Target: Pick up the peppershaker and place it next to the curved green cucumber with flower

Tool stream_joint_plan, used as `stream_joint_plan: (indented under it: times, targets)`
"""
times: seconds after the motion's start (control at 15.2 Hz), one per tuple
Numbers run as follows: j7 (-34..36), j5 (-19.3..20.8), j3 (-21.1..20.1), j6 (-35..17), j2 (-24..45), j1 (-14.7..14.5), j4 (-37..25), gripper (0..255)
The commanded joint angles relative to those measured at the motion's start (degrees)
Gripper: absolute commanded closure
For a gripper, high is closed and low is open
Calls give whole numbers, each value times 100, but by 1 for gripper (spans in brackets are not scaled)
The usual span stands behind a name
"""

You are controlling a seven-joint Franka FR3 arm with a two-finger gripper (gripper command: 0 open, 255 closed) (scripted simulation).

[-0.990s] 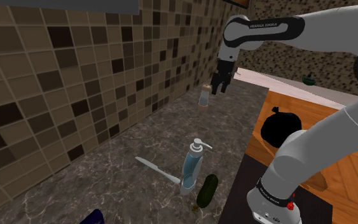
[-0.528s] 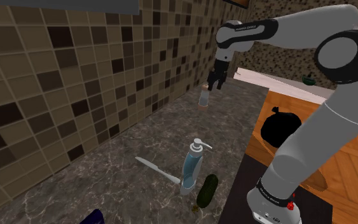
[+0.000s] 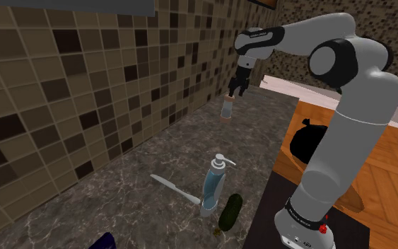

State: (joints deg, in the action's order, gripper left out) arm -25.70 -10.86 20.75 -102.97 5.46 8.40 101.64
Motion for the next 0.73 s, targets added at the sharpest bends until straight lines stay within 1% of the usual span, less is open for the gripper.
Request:
stream_joint_plan:
  times: [0.0, 0.33, 0.66]
  targets:
    - [-144, -201, 63, 37, 457, 119, -488, 0]
    - [-416, -666, 126, 225, 1519, 523, -1718, 0]
    - [-447, -690, 90, -144, 1537, 474, -1367, 0]
